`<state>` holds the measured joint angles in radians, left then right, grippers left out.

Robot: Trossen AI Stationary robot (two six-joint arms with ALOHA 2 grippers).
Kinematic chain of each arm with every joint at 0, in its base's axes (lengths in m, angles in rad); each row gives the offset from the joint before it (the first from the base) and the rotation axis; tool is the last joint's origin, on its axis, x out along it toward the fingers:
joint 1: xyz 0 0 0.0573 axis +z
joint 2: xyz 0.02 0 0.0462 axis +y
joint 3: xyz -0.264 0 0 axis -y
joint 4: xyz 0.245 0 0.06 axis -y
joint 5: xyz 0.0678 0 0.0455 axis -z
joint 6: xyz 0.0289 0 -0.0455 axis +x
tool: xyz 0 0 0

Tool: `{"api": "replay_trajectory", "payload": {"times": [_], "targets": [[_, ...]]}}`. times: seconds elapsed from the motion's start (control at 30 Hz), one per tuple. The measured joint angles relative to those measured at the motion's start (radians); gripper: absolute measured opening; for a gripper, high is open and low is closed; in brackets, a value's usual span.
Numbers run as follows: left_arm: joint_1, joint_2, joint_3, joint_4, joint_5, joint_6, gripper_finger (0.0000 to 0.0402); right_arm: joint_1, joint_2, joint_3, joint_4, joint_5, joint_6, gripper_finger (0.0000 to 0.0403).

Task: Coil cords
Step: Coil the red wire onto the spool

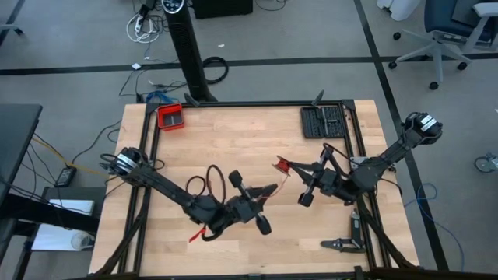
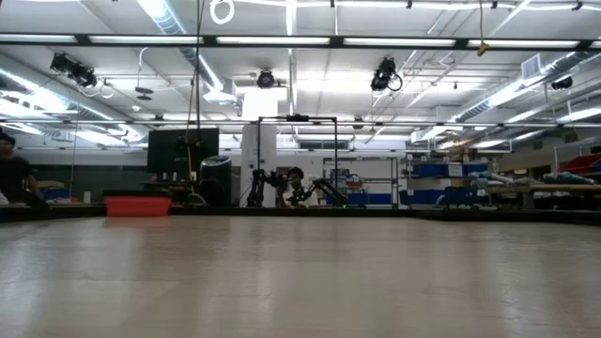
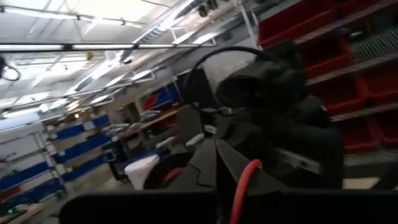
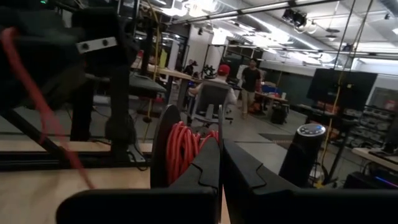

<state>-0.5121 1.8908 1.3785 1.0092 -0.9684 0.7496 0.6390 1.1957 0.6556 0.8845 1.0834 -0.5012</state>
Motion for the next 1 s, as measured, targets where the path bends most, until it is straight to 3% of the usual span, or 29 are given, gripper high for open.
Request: {"api": "replay_trajectory", "payload": {"times": [0.1,0.33,0.57,0.8,1.0], "targets": [[0.001,0.0,0.0,-0.067,0.031,-0.046,0.0,-0.011,0.0,0.0,0.0,0.002,0.0,0.0004],[0.022,0.0,0.0,-0.238,0.214,-0.16,0.0,-0.028,0.0,0.0,0.0,0.001,0.0,0.0004],[0.042,0.0,0.0,-0.361,0.27,-0.204,0.0,-0.032,0.0,0.0,0.0,0.001,-0.001,0.0004],[0.062,0.0,0.0,-0.492,0.265,-0.266,0.0,-0.032,0.0,0.0,0.002,0.001,-0.001,0.0004],[0.094,0.0,0.0,-0.677,0.142,-0.395,0.0,-0.023,-0.016,0.0,0.004,-0.003,-0.005,0.0004]]}}
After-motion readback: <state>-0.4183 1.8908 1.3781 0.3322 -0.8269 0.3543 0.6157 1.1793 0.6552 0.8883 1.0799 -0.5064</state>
